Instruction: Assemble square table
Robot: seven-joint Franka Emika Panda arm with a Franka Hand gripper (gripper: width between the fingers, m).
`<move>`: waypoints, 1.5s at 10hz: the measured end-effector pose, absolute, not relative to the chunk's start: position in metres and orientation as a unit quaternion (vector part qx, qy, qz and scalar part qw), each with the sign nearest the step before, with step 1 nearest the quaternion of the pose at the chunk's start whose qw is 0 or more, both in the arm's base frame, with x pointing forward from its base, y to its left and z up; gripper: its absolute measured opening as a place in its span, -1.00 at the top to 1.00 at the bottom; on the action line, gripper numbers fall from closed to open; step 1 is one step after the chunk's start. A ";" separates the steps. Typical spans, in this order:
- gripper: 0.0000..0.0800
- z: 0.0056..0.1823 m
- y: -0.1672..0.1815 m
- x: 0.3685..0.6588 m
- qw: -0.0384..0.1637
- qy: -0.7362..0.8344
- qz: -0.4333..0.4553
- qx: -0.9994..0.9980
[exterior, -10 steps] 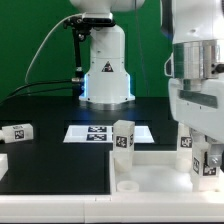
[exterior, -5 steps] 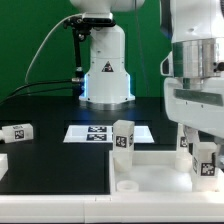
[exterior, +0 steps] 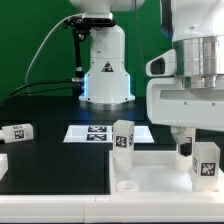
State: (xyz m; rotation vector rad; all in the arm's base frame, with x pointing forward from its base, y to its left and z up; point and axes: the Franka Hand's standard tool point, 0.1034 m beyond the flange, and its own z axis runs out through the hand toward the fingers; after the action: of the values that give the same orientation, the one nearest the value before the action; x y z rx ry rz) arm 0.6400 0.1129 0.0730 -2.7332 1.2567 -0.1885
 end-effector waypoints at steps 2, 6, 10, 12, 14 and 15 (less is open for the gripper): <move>-0.62 0.075 0.111 0.644 0.033 0.167 -0.088 -0.982; 0.06 0.071 0.109 0.644 0.036 0.149 -0.088 -0.984; 0.28 0.072 0.102 0.643 0.027 0.283 -0.092 -0.954; 0.28 0.071 0.088 0.641 0.010 0.349 -0.099 -0.932; 0.27 0.071 0.082 0.640 0.007 0.360 -0.098 -0.928; 0.27 0.071 0.082 0.640 0.007 0.360 -0.098 -0.928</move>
Offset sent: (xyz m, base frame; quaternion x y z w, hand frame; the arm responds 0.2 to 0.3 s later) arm 0.0000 0.0000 0.0000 0.0000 0.0000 0.0000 1.0000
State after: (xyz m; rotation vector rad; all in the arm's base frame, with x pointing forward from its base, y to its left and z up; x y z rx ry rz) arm 0.6397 0.0816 0.0708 -2.9019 1.1257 -0.3073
